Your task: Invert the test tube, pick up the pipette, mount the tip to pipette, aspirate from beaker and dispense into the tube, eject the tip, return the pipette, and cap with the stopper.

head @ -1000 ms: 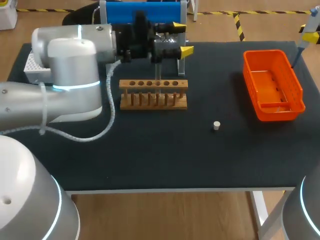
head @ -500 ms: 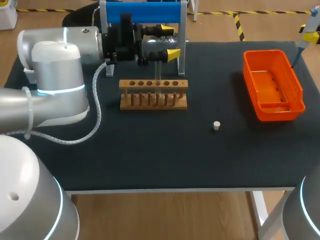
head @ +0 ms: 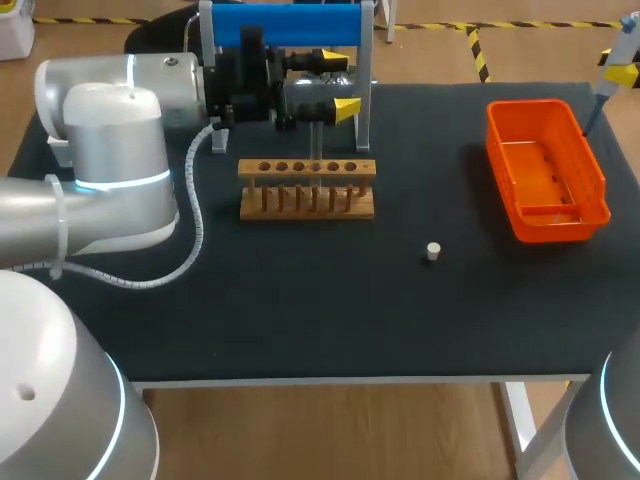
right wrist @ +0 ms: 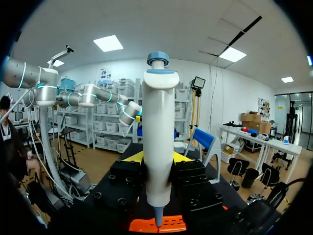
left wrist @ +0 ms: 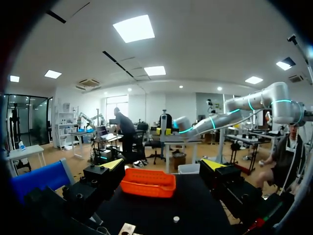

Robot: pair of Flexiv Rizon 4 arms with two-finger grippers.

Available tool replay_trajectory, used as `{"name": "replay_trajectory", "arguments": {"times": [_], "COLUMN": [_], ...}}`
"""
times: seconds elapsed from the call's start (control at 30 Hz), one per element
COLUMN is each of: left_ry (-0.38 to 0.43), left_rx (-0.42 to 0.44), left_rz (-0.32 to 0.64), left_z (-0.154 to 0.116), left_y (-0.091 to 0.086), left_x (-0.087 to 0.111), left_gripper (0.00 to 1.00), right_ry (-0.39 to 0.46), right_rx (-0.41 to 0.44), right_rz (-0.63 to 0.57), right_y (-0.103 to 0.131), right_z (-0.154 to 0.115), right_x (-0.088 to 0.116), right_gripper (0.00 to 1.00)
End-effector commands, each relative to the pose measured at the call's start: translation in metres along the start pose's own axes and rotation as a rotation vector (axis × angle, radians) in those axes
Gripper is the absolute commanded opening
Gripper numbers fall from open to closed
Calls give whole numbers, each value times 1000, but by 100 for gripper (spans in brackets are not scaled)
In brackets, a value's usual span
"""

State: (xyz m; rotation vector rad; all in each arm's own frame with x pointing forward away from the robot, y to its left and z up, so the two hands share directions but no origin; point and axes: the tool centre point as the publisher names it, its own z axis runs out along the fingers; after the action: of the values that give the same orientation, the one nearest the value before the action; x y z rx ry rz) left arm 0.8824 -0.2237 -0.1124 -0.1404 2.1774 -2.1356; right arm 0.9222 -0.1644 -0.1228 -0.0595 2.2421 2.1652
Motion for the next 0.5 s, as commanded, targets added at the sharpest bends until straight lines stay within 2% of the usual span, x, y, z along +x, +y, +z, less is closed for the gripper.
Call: {"name": "replay_trajectory", "arguments": {"times": [0.03, 0.27, 0.5], "left_ry": [2, 2, 2], "left_rx": [-2, -2, -2], "left_rz": [-1, -1, -1], "left_z": [-1, -1, -1], "left_y": [-1, -1, -1], "left_x": [0, 0, 0], "left_gripper": [100, 100, 100], "right_ry": [1, -52, -7], "right_rx": [3, 23, 24], "right_rz": [0, 13, -1], "right_y": [1, 6, 14], "right_z": [0, 46, 117], "right_x": [0, 16, 32], "right_gripper": [0, 0, 0]}}
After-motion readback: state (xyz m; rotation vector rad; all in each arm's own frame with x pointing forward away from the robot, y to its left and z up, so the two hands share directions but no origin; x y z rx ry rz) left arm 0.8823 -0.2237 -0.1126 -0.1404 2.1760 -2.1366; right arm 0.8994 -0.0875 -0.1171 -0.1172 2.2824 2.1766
